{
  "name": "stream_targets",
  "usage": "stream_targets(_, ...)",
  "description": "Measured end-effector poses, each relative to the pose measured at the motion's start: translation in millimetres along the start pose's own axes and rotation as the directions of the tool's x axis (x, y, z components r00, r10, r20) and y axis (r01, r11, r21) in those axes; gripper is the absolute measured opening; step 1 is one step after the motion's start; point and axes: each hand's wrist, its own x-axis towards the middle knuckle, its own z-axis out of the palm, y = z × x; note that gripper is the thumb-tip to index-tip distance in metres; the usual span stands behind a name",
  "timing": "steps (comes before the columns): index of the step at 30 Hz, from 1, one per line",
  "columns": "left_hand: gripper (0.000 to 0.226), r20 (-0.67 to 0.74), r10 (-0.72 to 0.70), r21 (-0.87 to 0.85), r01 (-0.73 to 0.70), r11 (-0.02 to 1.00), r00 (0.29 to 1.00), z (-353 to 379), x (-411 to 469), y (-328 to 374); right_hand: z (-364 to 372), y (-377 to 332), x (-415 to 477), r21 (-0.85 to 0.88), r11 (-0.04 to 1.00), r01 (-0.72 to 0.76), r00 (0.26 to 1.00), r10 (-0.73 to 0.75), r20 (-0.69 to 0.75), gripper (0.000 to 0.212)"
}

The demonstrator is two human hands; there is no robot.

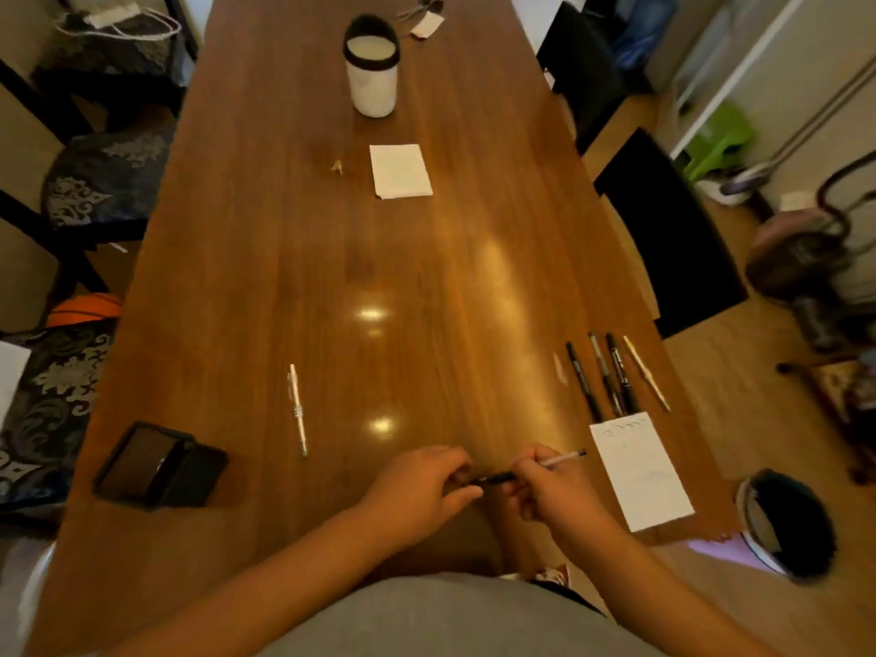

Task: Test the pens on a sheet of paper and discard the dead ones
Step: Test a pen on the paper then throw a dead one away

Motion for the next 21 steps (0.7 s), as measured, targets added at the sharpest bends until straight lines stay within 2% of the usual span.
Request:
stream_targets(6, 0.028, -0.01, -0.024, 0.026, 0.025, 0.999, 1.0, 45.7, 41.9, 55.5, -80.4, 10.0, 12.5, 0.071, 0.997, -0.006, 0.995, -0.001, 0.098, 0.017)
stream_targets(10, 0.019, -0.027, -0.057, 0.087, 0.059, 0.994, 0.998, 81.2, 71.4, 95.3, -137.8, 20.9, 28.4, 0.156, 0.983, -0.095, 0.981, 0.067, 0.18, 0.016)
stream_targets(14, 0.013, -0.092, -0.155, 0.12, 0.165, 0.979, 0.984, 124.4, 95.0, 131.7, -185.9, 32.2, 44.4, 0.192, 0.967, -0.167, 0.963, 0.118, 0.243, 0.015)
stream_targets(18, 0.016, -0.17, -0.18, 0.166, 0.209, 0.964, 0.969, 159.7, 105.2, 159.6, -220.7, 39.1, 48.4, 0.174, 0.966, -0.191, 0.945, 0.133, 0.297, 0.02)
stream_targets(21, 0.019, -0.217, -0.232, 0.14, 0.265, 0.954, 0.948, 175.9, 103.8, 177.5, -236.6, 42.8, 44.3, 0.128, 0.974, -0.185, 0.934, 0.134, 0.331, 0.023)
